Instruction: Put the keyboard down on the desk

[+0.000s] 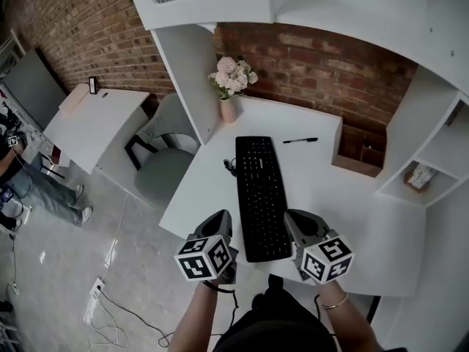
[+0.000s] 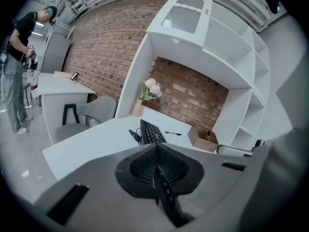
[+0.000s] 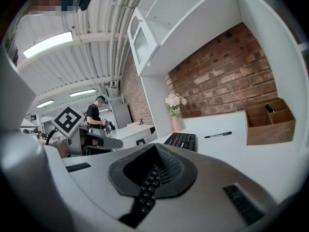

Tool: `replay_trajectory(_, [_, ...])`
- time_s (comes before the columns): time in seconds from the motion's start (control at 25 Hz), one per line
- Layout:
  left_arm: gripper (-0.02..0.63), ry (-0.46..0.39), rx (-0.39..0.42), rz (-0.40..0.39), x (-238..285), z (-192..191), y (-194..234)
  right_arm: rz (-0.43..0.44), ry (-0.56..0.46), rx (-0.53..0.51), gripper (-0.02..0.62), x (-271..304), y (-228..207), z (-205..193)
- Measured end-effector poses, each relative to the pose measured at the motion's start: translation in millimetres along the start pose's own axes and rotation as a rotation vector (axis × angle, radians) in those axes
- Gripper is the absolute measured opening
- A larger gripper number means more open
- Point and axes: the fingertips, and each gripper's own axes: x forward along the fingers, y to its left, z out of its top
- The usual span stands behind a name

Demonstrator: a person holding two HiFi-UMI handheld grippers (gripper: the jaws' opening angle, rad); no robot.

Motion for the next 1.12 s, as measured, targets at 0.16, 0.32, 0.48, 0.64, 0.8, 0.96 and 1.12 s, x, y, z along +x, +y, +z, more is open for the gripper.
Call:
replay_trajectory(0.16, [0.009, -0.038, 0.075, -0.017, -28.5, 5.2, -10.3, -0.004, -0.031, -0.02, 0.005, -14.5, 15.6, 3.0])
replay_trajectory(0.32, [0.009, -0.074, 0.115, -0.016, -55.8, 5.7, -18.2, -0.002, -0.044, -0.051, 0.005, -29.6, 29.3, 0.8])
replay_trajectory(0.48, [0.009, -0.089, 0.115, -0.015, -74.8, 0.4, -20.6, 0.008, -0.06, -0.083, 0.005, -41.6, 41.9, 1.4])
replay_trajectory(0.64, [0.009, -0.094, 0.119, -0.011, -91.9, -7.1, -21.5, -0.001, -0.077, -0.094, 0.005, -52.2, 50.4, 0.7])
replay_trajectory(0.8, [0.009, -0.103, 0.127, -0.012, -106.2, -11.4, -23.0, -0.011, -0.092, -0.1, 0.005, -61.5, 57.5, 0.8])
replay_trajectory(0.96, [0.009, -0.112, 0.13, -0.019, -118.9, -15.9, -24.9, -0.022, -0.106, -0.098, 0.005, -71.6, 64.4, -0.8])
replay_trajectory(1.12, [0.009, -0.121, 0.142, -0.02, -127.6, -16.9, -27.4, -0.024, -0.111, -0.099, 0.005, -78.6, 71.0, -2.9])
